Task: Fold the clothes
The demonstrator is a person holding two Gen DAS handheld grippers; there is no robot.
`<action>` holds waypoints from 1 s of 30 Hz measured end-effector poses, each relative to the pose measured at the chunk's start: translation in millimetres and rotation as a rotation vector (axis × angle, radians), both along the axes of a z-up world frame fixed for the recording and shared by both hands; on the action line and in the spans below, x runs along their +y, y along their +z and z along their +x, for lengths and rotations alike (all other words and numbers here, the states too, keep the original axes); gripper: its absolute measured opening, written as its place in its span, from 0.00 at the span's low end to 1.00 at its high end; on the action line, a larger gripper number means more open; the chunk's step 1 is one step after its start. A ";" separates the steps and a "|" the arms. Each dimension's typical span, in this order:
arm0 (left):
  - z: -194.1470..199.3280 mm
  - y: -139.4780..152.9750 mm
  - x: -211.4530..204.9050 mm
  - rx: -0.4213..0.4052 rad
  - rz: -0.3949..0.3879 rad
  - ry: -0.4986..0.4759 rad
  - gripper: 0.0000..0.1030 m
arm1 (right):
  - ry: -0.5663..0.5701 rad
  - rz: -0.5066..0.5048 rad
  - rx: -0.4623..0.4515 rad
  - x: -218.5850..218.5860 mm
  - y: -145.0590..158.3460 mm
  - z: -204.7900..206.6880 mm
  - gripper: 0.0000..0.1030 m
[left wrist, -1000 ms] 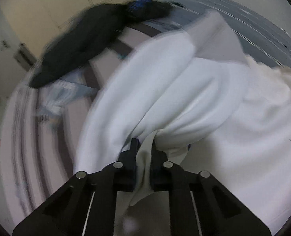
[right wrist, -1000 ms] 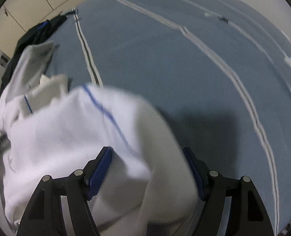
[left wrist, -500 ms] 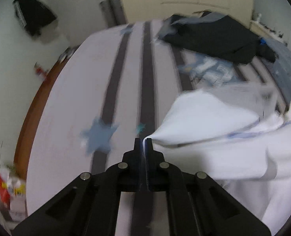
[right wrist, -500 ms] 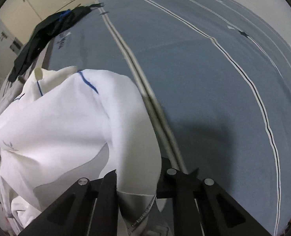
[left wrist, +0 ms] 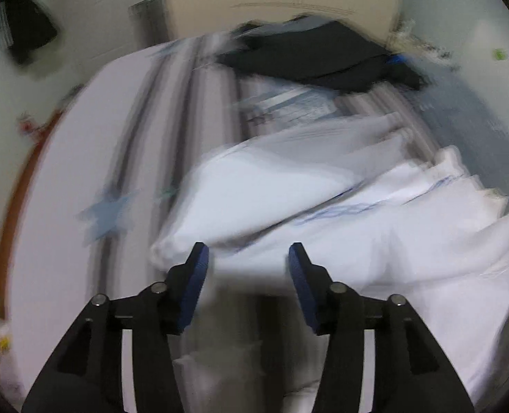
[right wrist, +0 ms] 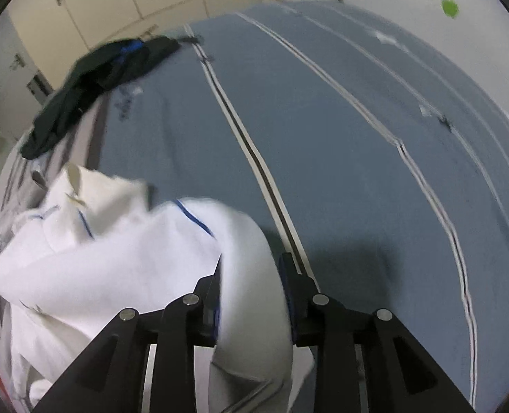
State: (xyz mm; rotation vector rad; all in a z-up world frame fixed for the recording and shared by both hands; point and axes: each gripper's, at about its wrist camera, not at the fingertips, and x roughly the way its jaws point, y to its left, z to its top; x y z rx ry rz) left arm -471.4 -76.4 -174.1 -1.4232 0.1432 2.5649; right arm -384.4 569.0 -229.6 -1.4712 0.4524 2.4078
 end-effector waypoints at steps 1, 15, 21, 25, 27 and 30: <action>-6.9 3.0 23.1 0.011 0.036 -0.050 0.54 | 0.007 0.003 0.022 -1.5 5.5 -5.0 0.30; -110.0 -100.6 209.3 -0.109 -0.252 -0.444 0.60 | 0.004 -0.213 -0.180 40.7 -69.7 -59.6 0.63; -124.4 -110.0 202.0 -0.105 -0.245 -0.456 0.24 | 0.126 -0.286 -0.194 16.4 -88.8 -24.8 0.48; -121.6 -99.5 197.6 -0.055 -0.255 -0.451 0.11 | 0.232 -0.311 -0.204 -18.7 -89.0 3.2 0.24; -119.9 -88.4 185.9 -0.022 -0.234 -0.408 0.09 | 0.254 -0.297 -0.188 -36.4 -85.1 17.0 0.23; -118.6 -73.6 163.4 0.013 -0.202 -0.347 0.08 | 0.277 -0.296 -0.165 -56.7 -79.0 32.1 0.21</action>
